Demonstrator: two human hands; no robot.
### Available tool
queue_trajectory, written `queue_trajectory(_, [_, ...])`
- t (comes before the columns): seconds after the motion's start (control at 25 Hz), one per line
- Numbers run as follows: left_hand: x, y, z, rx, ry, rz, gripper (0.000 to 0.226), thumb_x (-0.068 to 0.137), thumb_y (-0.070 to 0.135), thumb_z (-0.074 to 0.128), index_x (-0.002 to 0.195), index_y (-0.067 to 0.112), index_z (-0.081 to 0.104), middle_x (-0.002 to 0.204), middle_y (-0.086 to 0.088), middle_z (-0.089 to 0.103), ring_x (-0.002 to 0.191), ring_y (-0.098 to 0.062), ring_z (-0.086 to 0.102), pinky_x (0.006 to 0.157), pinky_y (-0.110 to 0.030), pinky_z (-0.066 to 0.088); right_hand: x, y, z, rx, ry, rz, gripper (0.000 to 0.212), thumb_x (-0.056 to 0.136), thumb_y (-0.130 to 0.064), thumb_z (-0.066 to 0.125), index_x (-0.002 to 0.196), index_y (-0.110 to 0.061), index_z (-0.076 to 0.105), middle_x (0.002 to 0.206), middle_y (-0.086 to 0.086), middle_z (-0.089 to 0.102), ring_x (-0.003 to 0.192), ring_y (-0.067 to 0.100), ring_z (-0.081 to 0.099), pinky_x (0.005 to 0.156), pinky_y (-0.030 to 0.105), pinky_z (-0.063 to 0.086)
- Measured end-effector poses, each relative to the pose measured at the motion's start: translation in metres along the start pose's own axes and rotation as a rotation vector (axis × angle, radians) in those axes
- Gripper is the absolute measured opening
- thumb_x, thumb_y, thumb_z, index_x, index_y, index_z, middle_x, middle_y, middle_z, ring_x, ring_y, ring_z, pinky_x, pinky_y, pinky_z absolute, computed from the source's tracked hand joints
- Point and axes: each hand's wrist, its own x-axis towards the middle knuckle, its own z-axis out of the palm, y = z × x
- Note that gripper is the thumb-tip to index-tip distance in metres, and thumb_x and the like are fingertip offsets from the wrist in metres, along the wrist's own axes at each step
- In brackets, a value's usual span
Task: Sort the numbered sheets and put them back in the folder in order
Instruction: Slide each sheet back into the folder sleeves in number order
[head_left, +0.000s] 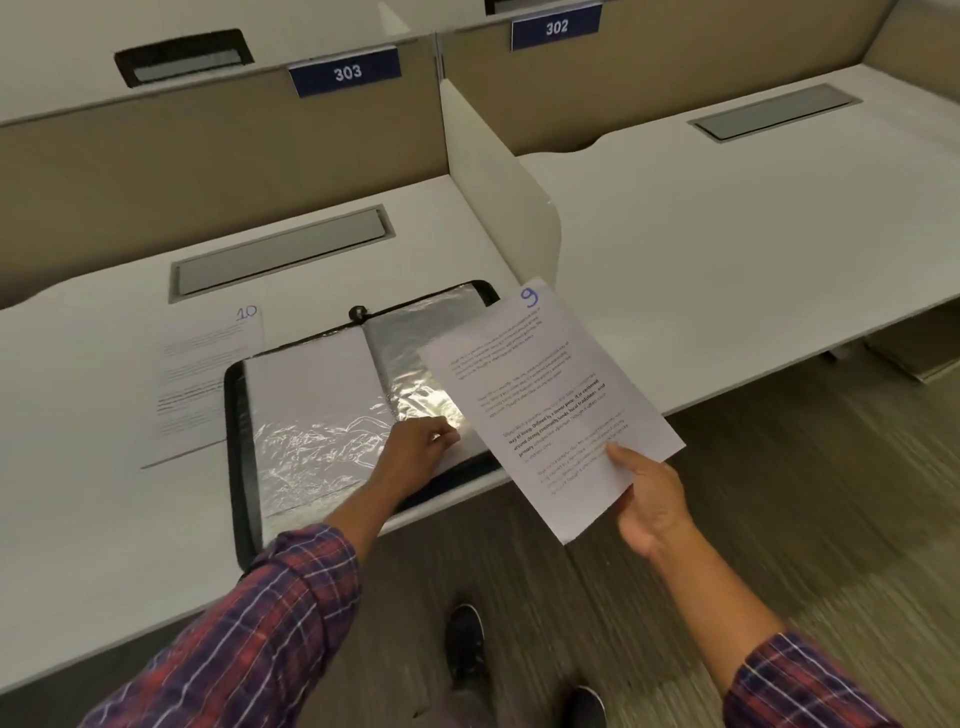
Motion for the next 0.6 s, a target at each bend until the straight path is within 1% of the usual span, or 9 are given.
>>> queue_trajectory(0.12, [-0.002, 0.006, -0.005, 0.003, -0.033, 0.005, 0.016, 0.101, 0.018, 0.065, 0.106, 0.016, 0.080, 0.103, 0.003, 0.077, 0.089, -0.013, 0.068, 0.086, -0.034, 0.055, 0.001, -0.004, -0.028, -0.051, -0.020, 0.025, 0.043, 0.090, 0.000, 0.070, 0.130, -0.015, 0.065, 0.122, 0.014, 0.075, 0.116, 0.034, 0.070, 0.096, 0.056, 0.056])
queue_trajectory(0.2, [-0.005, 0.012, -0.006, 0.005, -0.009, -0.006, 0.015, 0.097, 0.010, 0.068, 0.105, 0.013, 0.081, 0.102, 0.006, 0.075, 0.087, -0.010, 0.067, 0.081, -0.027, 0.053, 0.001, -0.006, -0.044, -0.093, -0.042, 0.041, 0.043, 0.091, 0.000, 0.070, 0.131, -0.015, 0.065, 0.123, 0.015, 0.074, 0.116, 0.035, 0.070, 0.100, 0.058, 0.055])
queue_trajectory(0.28, [-0.004, 0.013, -0.003, 0.019, 0.022, -0.018, 0.006, 0.092, 0.009, 0.074, 0.093, 0.010, 0.080, 0.092, 0.001, 0.077, 0.080, -0.014, 0.068, 0.074, -0.029, 0.055, 0.000, -0.006, -0.060, -0.138, -0.072, 0.073, 0.043, 0.092, -0.001, 0.068, 0.132, -0.015, 0.063, 0.123, 0.016, 0.074, 0.117, 0.036, 0.070, 0.103, 0.061, 0.053])
queue_trajectory(0.32, [-0.003, 0.012, -0.003, 0.042, 0.021, -0.032, 0.009, 0.091, 0.009, 0.075, 0.082, 0.009, 0.077, 0.081, -0.003, 0.075, 0.073, -0.017, 0.067, 0.070, -0.032, 0.053, 0.000, -0.007, -0.067, -0.165, -0.089, 0.089, 0.043, 0.092, -0.001, 0.068, 0.133, -0.014, 0.063, 0.123, 0.017, 0.074, 0.117, 0.038, 0.070, 0.103, 0.063, 0.052])
queue_trajectory(0.36, [-0.001, 0.012, -0.003, 0.069, 0.014, -0.042, 0.016, 0.091, 0.010, 0.075, 0.075, 0.010, 0.075, 0.072, -0.002, 0.071, 0.066, -0.016, 0.063, 0.066, -0.031, 0.050, 0.000, -0.007, -0.074, -0.194, -0.106, 0.102, 0.043, 0.092, -0.001, 0.067, 0.134, -0.012, 0.062, 0.124, 0.019, 0.073, 0.117, 0.039, 0.069, 0.104, 0.064, 0.051])
queue_trajectory(0.4, [0.001, 0.012, -0.003, 0.080, 0.012, -0.052, 0.015, 0.092, 0.012, 0.076, 0.076, 0.011, 0.076, 0.070, 0.000, 0.069, 0.063, -0.012, 0.061, 0.065, -0.030, 0.047, -0.001, -0.006, -0.080, -0.220, -0.122, 0.117, 0.044, 0.092, -0.001, 0.067, 0.134, -0.011, 0.061, 0.125, 0.020, 0.072, 0.118, 0.040, 0.069, 0.104, 0.066, 0.050])
queue_trajectory(0.44, [0.002, 0.011, -0.004, 0.077, 0.015, -0.049, 0.011, 0.092, 0.015, 0.077, 0.082, 0.012, 0.079, 0.074, 0.001, 0.071, 0.064, -0.009, 0.062, 0.065, -0.029, 0.048, -0.002, -0.006, -0.085, -0.247, -0.138, 0.134, 0.044, 0.092, -0.001, 0.067, 0.134, -0.011, 0.061, 0.125, 0.021, 0.072, 0.118, 0.042, 0.068, 0.104, 0.067, 0.050])
queue_trajectory(0.52, [0.004, 0.012, -0.006, 0.050, 0.026, -0.021, 0.011, 0.093, 0.020, 0.077, 0.093, 0.011, 0.083, 0.084, -0.001, 0.077, 0.072, -0.012, 0.069, 0.069, -0.031, 0.053, -0.004, -0.006, -0.093, -0.313, -0.173, 0.157, 0.044, 0.092, -0.002, 0.066, 0.134, -0.010, 0.060, 0.125, 0.022, 0.072, 0.117, 0.044, 0.068, 0.103, 0.068, 0.050])
queue_trajectory(0.6, [0.003, 0.016, -0.006, 0.055, 0.015, -0.010, 0.014, 0.095, 0.022, 0.074, 0.095, 0.011, 0.083, 0.085, -0.002, 0.078, 0.075, -0.014, 0.070, 0.071, -0.031, 0.053, -0.005, -0.005, -0.098, -0.390, -0.204, 0.155, 0.041, 0.093, -0.001, 0.065, 0.133, -0.008, 0.060, 0.122, 0.022, 0.072, 0.114, 0.044, 0.070, 0.102, 0.068, 0.051])
